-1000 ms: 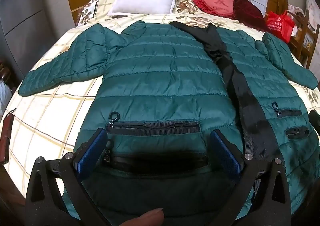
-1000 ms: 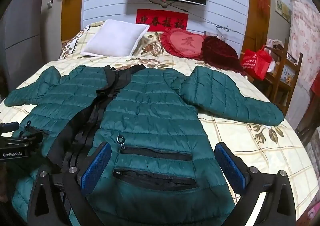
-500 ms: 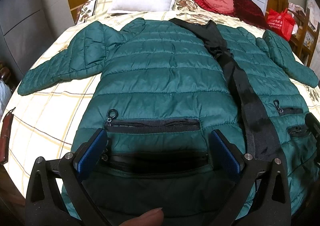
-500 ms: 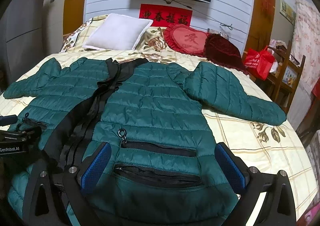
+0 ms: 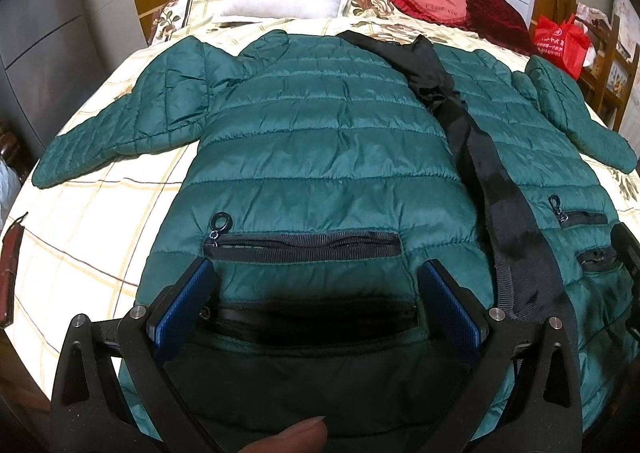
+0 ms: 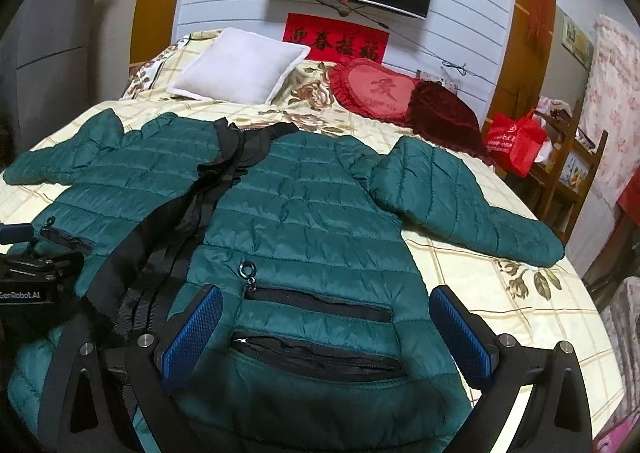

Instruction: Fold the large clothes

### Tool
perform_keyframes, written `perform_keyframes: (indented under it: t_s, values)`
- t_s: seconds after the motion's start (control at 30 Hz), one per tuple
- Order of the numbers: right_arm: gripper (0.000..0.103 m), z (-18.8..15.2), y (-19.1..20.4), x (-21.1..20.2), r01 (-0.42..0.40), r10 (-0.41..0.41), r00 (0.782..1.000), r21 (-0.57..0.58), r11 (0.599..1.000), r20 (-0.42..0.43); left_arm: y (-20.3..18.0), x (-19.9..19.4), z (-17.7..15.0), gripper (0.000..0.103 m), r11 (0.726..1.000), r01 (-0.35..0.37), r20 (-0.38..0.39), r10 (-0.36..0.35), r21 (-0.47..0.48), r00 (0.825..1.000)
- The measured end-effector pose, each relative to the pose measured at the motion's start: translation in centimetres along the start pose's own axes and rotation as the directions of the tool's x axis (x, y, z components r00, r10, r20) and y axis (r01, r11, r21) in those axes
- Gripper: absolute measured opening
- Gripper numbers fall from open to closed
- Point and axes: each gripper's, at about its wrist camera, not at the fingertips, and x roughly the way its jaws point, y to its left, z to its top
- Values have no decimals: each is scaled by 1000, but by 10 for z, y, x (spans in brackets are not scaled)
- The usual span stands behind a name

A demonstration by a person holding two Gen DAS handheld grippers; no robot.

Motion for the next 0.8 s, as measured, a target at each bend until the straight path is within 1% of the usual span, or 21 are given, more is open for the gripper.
perform_keyframes:
  t_s: [0.33,0.5,0.7,0.8]
  values:
    - [103,2,-14,-1,21,-20,1000,76,997,-13,0,1,-1,103,1000,3,0,-3,1,1000]
    - [103,5,-23,-6,-7,7,1000,134,991,-5,-1,1,-1,103,1000,3,-1,-3,2,1000]
    - [103,2,-28,-3,-3,5,1000,155,988,-9,-1,1,-2,103,1000,2,-1,-2,4,1000]
    - [103,0,-30,3,5,0,999,155,988,-36,-2,1,-2,103,1000,2,-1,-2,4,1000]
